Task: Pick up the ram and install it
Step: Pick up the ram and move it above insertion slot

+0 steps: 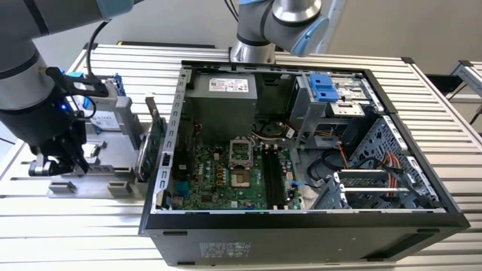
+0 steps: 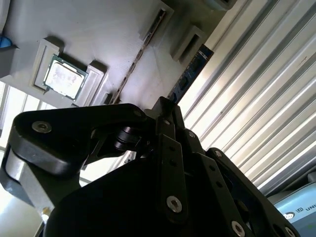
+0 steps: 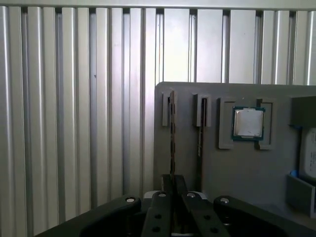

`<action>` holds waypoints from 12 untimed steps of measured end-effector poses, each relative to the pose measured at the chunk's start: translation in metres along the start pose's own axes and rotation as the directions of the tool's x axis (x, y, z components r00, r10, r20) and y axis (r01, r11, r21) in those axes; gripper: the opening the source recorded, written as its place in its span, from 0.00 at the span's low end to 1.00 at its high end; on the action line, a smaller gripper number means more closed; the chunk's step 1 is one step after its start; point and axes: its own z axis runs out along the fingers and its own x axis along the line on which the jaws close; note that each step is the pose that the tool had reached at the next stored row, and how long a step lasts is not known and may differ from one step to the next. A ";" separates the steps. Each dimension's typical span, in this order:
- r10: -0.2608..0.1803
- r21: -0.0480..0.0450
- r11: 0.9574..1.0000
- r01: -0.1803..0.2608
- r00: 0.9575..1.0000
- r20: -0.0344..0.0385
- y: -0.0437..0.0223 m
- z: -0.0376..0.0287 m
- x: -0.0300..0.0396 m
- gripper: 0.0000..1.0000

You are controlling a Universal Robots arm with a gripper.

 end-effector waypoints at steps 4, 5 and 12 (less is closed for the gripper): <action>0.000 0.000 1.000 0.000 1.000 0.000 0.0004 -0.0025 0.0000 0.00; 0.000 0.000 1.000 0.000 1.000 0.000 0.0005 -0.0030 0.0000 0.00; 0.000 0.000 1.000 0.000 1.000 0.000 0.0008 -0.0075 0.0000 0.00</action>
